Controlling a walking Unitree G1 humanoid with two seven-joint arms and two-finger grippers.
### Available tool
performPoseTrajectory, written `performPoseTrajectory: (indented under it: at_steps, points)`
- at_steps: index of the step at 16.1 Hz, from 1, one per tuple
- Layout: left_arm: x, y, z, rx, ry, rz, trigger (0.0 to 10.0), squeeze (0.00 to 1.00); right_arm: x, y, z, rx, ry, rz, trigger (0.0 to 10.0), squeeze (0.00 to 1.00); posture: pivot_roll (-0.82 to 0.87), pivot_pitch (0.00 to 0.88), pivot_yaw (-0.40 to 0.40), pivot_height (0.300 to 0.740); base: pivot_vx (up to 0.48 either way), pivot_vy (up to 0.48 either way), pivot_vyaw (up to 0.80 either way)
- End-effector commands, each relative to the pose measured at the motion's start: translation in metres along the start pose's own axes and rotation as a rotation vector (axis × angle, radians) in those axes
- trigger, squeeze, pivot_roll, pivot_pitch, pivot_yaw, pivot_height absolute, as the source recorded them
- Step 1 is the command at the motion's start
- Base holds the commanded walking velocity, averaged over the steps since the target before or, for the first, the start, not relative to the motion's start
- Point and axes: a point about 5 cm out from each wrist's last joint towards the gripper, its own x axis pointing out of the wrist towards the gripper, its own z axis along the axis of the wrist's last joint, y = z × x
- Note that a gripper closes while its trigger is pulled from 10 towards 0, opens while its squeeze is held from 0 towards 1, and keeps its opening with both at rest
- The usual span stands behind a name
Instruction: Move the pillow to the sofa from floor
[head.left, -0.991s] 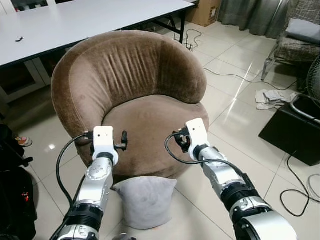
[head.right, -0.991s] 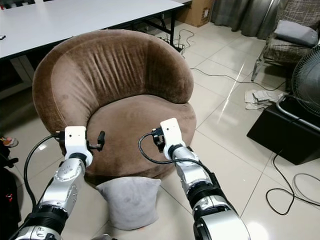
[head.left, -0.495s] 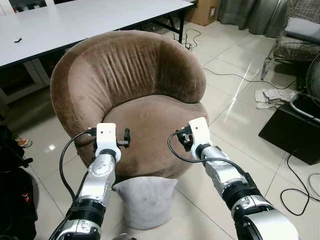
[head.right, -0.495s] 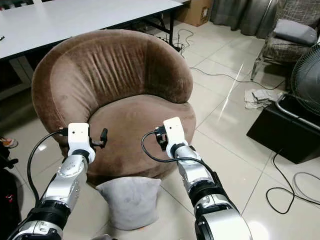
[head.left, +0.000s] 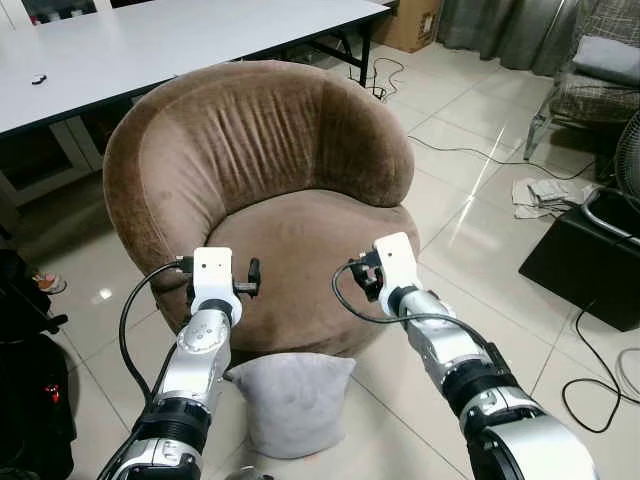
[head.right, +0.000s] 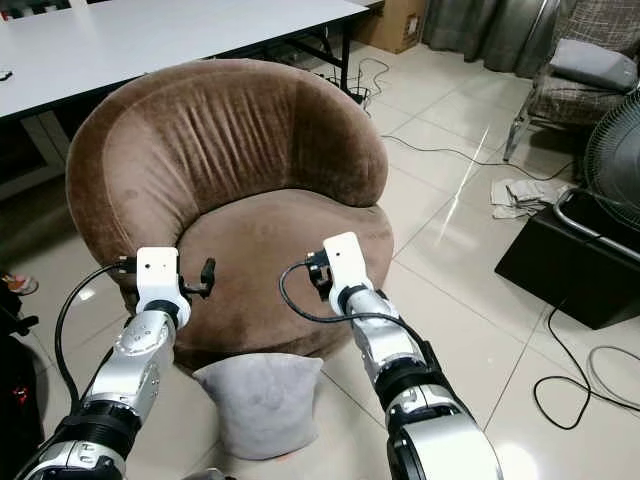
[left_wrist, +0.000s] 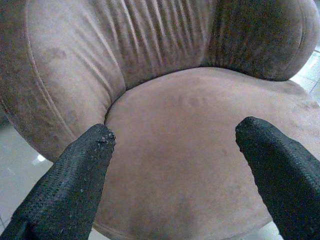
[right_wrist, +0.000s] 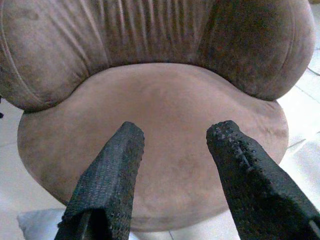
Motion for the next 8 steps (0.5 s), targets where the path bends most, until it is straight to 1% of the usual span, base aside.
performPoseTrajectory:
  at_steps: [1,4,8]
  points:
    - [0.0026,0.0009,0.0053,0.004,-0.017,0.003,10.0,0.0,0.0012,0.0014,0.002,-0.005,-0.006,0.006,10.0,0.0,-0.06,0.0,0.014,0.74,0.0,0.0,0.0]
    - [0.0017,-0.0003,0.0036,0.006,-0.016,0.005,10.0,0.0,0.0006,0.0023,0.0004,-0.005,-0.006,0.009,10.0,0.0,-0.06,0.0,0.011,0.74,0.0,0.0,0.0]
    - [0.0008,-0.0007,0.0023,0.005,-0.015,0.013,10.0,0.0,0.0011,0.0087,0.0001,-0.004,-0.012,0.026,10.0,0.0,-0.06,0.0,0.007,0.74,0.0,0.0,0.0]
